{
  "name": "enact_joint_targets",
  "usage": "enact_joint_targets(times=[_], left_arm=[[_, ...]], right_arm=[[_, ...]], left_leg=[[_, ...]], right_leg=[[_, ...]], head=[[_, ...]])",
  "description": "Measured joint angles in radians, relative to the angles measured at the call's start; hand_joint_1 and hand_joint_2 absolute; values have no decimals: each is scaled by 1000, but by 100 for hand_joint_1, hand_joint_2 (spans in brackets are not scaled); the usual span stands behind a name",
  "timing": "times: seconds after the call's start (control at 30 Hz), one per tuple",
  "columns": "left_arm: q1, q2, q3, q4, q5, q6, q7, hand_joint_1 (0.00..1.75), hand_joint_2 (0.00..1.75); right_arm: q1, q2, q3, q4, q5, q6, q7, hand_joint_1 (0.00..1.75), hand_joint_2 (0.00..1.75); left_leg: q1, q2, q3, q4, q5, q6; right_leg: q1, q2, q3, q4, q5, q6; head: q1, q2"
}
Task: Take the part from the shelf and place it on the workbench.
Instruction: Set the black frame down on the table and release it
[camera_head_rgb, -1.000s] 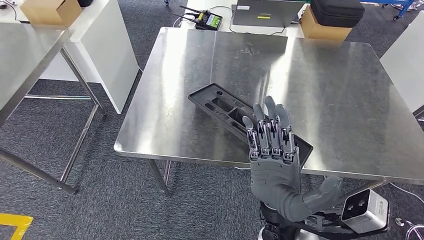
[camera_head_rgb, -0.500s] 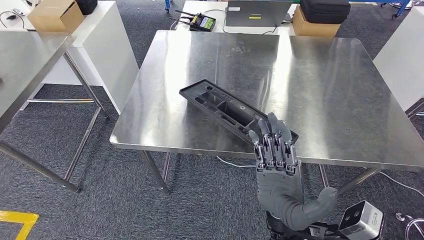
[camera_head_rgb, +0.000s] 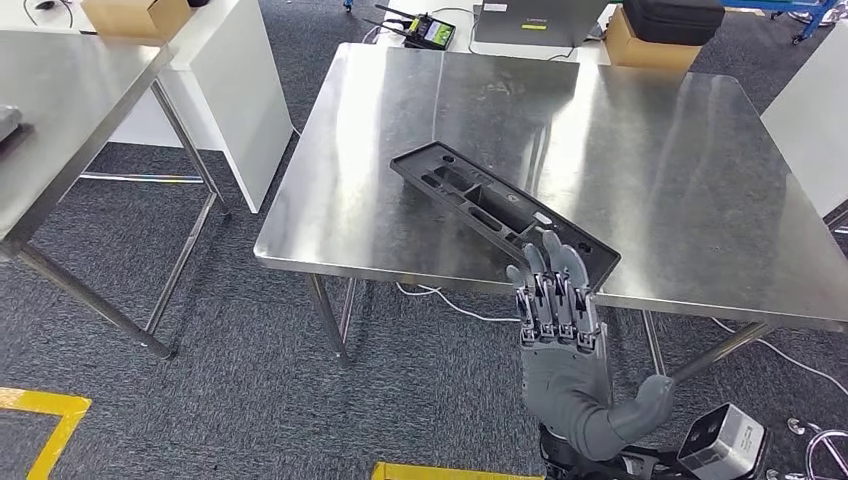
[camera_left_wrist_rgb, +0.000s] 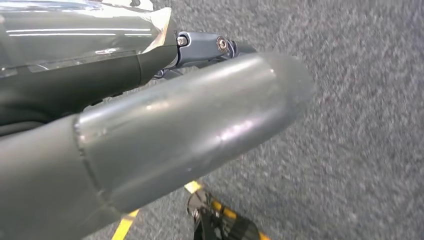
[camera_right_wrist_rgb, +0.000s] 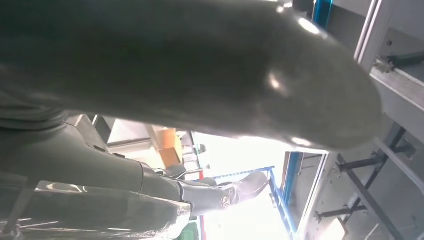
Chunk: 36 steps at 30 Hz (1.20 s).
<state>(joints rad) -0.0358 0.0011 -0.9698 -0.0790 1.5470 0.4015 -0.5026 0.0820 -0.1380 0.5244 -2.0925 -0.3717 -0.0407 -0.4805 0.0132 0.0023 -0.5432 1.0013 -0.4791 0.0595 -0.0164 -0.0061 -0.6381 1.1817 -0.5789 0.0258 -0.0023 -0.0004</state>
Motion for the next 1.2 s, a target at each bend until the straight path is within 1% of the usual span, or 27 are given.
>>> enact_joint_targets(times=[0.03, 0.07, 0.1, 0.13, 0.2, 0.23, 0.3, 0.37, 0.4, 0.43, 0.5, 0.53, 0.57, 0.6, 0.63, 0.7, 0.77, 0.8, 0.87, 0.9, 0.93, 0.97, 1.03, 1.07, 1.1, 1.13, 1.2], left_arm=[[0, 2, -1, -1, 0, -3, 0, 0, 0], [0, 4, -2, -2, -1, -7, 0, 0, 0], [0, 5, -3, -3, -1, -10, 0, 0, 0], [1, 5, -4, -5, -2, -13, 0, 0, 0], [1, 5, -5, -9, -4, -16, 0, 0, 0], [1, 5, -5, -11, -6, -17, -1, 0, 0], [1, 7, -5, -13, -8, -20, -3, 0, 0], [1, 9, -6, -13, -9, -22, -6, 0, 0], [2, 9, -6, -14, -9, -23, -6, 0, 0], [2, 11, -7, -14, -9, -23, -5, 0, 0], [2, 13, -14, -14, -10, -23, 2, 0, 0], [2, 13, -17, -15, -10, -23, 7, 0, 0], [2, 14, -21, -15, -10, -23, 12, 0, 0], [2, 14, -23, -16, -11, -23, 16, 0, 0], [1, 14, -24, -17, -10, -23, 18, 0, 0], [0, 14, -27, -18, -9, -23, 17, 0, 0], [-2, 14, -29, -19, -9, -23, 15, 0, 0], [-3, 14, -30, -19, -9, -23, 14, 0, 0], [-2, 14, -30, -19, -8, -23, 14, 0, 0], [-2, 14, -31, -19, -7, -23, 14, 0, 0], [-2, 15, -31, -19, -7, -23, 14, 0, 0], [-2, 15, -32, -19, -6, -24, 14, 0, 0], [-3, 15, -33, -19, -3, -25, 14, 0, 0], [-3, 15, -34, -19, -1, -26, 14, 0, 0], [-3, 15, -35, -19, 1, -29, 13, 0, 0], [-3, 15, -35, -19, 2, -31, 13, 0, 0], [-3, 15, -36, -19, 3, -36, 11, 0, 0]], right_arm=[[4, -2, -2, 2, 4, -6, -1, 0, 0], [8, -4, -6, 5, 10, -15, 0, 0, 0], [12, -5, -10, 9, 17, -25, 3, 0, 0], [15, -6, -14, 14, 22, -36, 9, 0, 0], [18, -6, -23, 29, 22, -55, 27, 0, 0], [19, -6, -28, 40, 18, -65, 36, 0, 0], [19, -8, -38, 70, 4, -87, 50, 0, 0], [19, -10, -48, 105, -7, -106, 59, 0, 0], [19, -10, -51, 121, -6, -116, 64, 0, 0], [18, -10, -53, 138, 4, -132, 71, 0, 0], [17, -9, -56, 187, 53, -187, 95, 0, 0], [15, -7, -58, 224, 85, -220, 105, 0, 0], [13, -4, -61, 270, 114, -250, 112, 0, 0], [9, -1, -65, 325, 139, -277, 113, 0, 0], [3, 3, -68, 386, 158, -297, 111, 0, 0], [-17, 10, -78, 525, 173, -313, 103, 0, 0], [-41, 16, -91, 657, 163, -303, 91, 0, 0], [-50, 19, -97, 709, 158, -298, 85, 0, 0], [-64, 23, -104, 788, 154, -292, 78, 0, 0], [-68, 25, -107, 817, 153, -291, 84, 0, 0], [-71, 27, -110, 842, 152, -290, 97, 0, 0], [-75, 30, -114, 868, 152, -290, 115, 0, 0], [-93, 39, -121, 955, 161, -295, 146, 0, 0], [-106, 45, -122, 1017, 168, -299, 150, 0, 0], [-120, 53, -123, 1089, 176, -301, 146, 0, 0], [-134, 61, -123, 1161, 181, -299, 141, 0, 0], [-159, 78, -124, 1293, 179, -289, 141, 0, 0]], left_leg=[[-3, 0, -11, 0, 9, 2], [-6, 1, -23, 1, 17, 3], [-8, 1, -34, 1, 26, 2], [-10, 0, -44, 2, 34, 1], [-13, 0, -59, 3, 49, -5], [-14, 0, -64, 4, 57, -9], [-17, 0, -69, 5, 72, -20], [-15, -2, -75, 9, 77, -30], [-13, -3, -82, 23, 59, -35], [-10, -5, -94, 55, 23, -40], [-4, -6, -125, 167, -78, -49], [-2, -6, -137, 228, -114, -54], [1, -6, -140, 270, -125, -58], [5, -5, -129, 283, -114, -60], [9, -5, -101, 259, -88, -63], [14, -6, -5, 130, -42, -65], [10, -9, 60, 22, -38, -62], [6, -11, 66, 2, -44, -58], [2, -10, 53, -9, -35, -42], [1, -7, 44, -12, -26, -30], [2, -4, 33, -16, -15, -17], [2, -1, 21, -19, -4, -7], [-3, 3, -6, -18, 18, 1], [-4, 4, -22, -17, 29, 1], [-5, 5, -37, -17, 40, 0], [-5, 5, -50, -16, 52, -2], [-5, 5, -74, -15, 74, -10]], right_leg=[[0, 0, -15, 59, -26, -1], [0, 1, -18, 93, -34, 2], [1, 1, -4, 94, -26, 9], [2, 1, 30, 57, -6, 17], [5, 1, 133, -87, 28, 22], [9, 2, 177, -154, 34, 19], [18, 4, 210, -221, 33, 7], [14, 2, 197, -224, 43, -8], [10, 1, 190, -225, 51, -19], [6, -2, 182, -226, 61, -31], [8, -6, 160, -226, 81, -47], [10, -7, 150, -225, 91, -50], [12, -8, 139, -224, 101, -49], [12, -9, 128, -223, 110, -47], [12, -9, 118, -220, 118, -43], [11, -9, 96, -210, 130, -33], [12, -11, 80, -199, 140, -18], [13, -12, 74, -197, 146, -11], [13, -13, 64, -194, 157, 4], [12, -11, 54, -183, 148, 5], [12, -9, 40, -158, 123, 3], [12, -7, 22, -113, 84, -2], [9, -3, -14, 14, 1, -12], [8, -3, -21, 67, -20, -10], [7, -2, -14, 91, -20, -4], [6, -2, 9, 82, -4, 5], [4, -2, 100, -27, 34, 18]], head=[[0, 0], [1, 0], [1, 0], [1, 0], [1, 0], [0, 0], [0, 0], [0, 0], [0, 0], [-1, 0], [-4, 0], [-4, 0], [-4, 0], [-4, 0], [-4, 0], [-5, 0], [-4, 0], [-5, 0], [-5, 0], [-5, 0], [-3, 0], [-2, 0], [1, 0], [1, 0], [2, 0], [2, 0], [3, 0]])
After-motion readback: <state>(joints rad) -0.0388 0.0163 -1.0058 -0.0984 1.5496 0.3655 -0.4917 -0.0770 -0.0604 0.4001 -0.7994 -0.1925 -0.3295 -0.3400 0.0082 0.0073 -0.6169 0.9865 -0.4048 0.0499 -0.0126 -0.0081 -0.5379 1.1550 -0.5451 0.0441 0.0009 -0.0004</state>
